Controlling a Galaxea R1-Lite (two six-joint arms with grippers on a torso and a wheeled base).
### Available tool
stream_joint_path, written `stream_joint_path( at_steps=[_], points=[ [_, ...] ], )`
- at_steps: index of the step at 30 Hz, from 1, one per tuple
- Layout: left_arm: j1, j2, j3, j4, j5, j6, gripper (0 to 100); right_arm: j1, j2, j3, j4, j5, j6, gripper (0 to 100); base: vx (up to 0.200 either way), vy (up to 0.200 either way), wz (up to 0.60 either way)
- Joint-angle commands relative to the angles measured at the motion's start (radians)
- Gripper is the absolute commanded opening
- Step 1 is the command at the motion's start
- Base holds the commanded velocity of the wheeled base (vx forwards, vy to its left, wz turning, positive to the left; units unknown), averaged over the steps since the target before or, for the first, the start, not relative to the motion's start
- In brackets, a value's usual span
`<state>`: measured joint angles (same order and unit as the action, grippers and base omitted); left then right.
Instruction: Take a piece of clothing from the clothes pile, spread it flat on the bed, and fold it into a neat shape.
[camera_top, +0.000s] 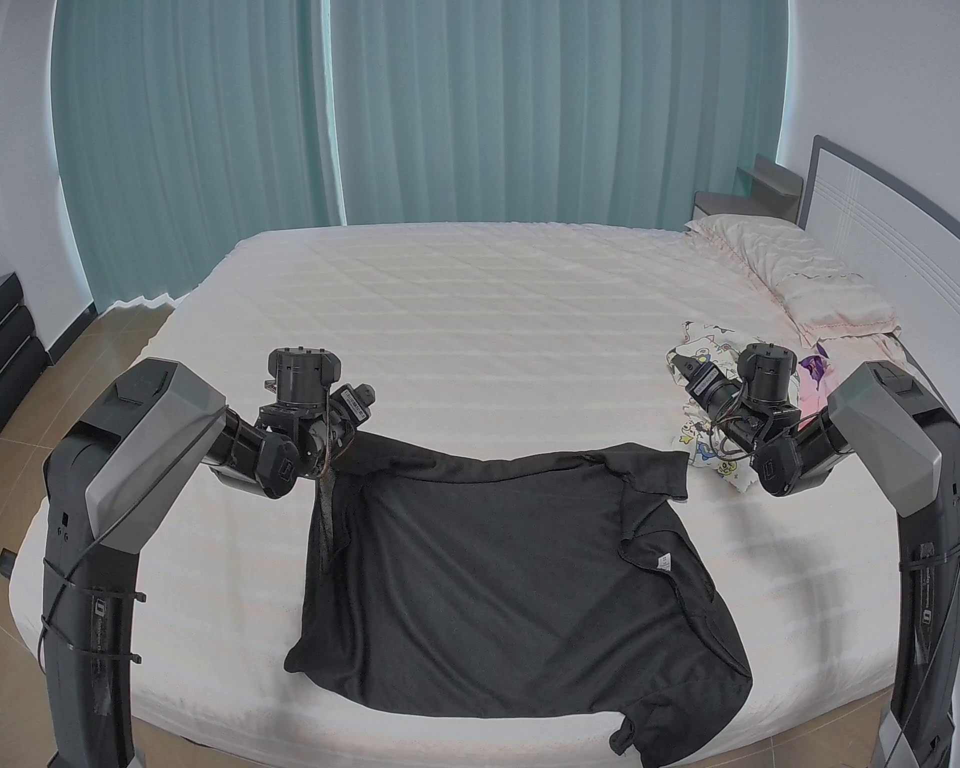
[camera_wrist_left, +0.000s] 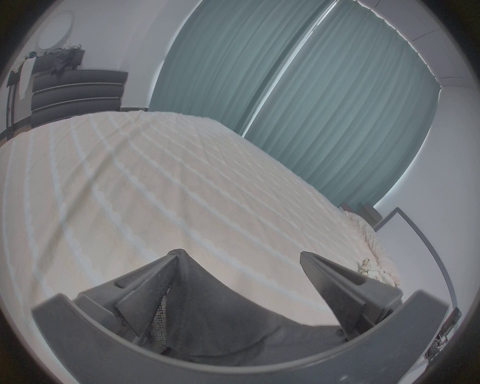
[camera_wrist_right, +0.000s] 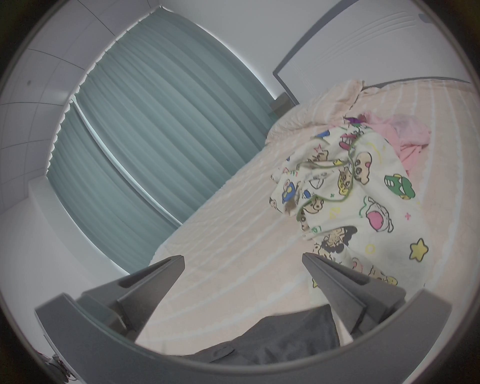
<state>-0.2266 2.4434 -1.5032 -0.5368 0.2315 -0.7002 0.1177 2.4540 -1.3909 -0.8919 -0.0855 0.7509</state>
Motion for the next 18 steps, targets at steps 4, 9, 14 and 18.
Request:
stream_joint_path(
  at_steps=[4, 9, 14, 18],
  points=[
    [0.038, -0.061, -0.023, 0.14, -0.095, -0.002, 100, 0.0, -0.012, 0.081, -0.022, -0.002, -0.004, 100, 0.0, 0.0, 0.0],
    [0.059, -0.127, 0.0, 0.236, -0.25, -0.061, 100, 0.002, -0.029, 0.133, -0.024, 0.0, -0.005, 100, 0.0, 0.0, 0.0],
    [0.084, -0.172, 0.004, 0.279, -0.345, -0.14, 100, 0.005, -0.072, 0.219, -0.03, 0.033, -0.005, 100, 0.0, 0.0, 0.0],
    [0.09, -0.205, 0.072, 0.278, -0.356, -0.159, 100, 0.005, -0.124, 0.322, -0.059, 0.05, -0.001, 100, 0.0, 0.0, 0.0]
  ],
)
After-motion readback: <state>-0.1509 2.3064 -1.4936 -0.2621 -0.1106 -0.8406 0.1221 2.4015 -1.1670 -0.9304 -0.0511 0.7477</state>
